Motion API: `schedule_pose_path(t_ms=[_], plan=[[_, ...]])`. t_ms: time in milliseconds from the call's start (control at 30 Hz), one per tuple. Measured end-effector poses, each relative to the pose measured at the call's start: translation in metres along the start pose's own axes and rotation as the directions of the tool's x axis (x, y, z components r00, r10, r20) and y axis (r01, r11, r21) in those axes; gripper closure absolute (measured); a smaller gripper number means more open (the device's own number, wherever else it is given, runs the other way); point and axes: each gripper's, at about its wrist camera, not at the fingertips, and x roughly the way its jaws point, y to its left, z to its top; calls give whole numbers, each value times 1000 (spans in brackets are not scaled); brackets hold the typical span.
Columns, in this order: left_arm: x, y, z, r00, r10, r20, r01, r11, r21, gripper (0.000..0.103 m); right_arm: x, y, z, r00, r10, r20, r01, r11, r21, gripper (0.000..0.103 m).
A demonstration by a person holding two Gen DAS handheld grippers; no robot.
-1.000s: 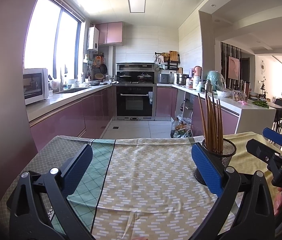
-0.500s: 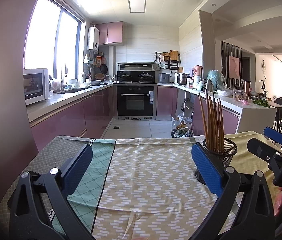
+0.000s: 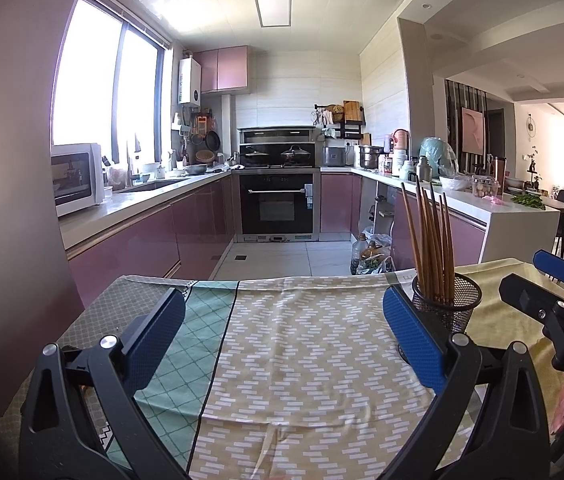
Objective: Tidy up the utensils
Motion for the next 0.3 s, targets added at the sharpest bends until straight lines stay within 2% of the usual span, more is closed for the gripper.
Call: schedule_pose_path(t_ms=[167, 300], plan=[[8, 0, 0, 999, 9, -43, -10, 1000, -23, 6, 1, -4, -6, 1000, -18, -18, 18, 1000, 2, 7], [12, 4, -1, 998, 14, -60, -16, 999, -30, 6, 2, -20, -15, 996, -66, -63, 68, 997, 24, 7]])
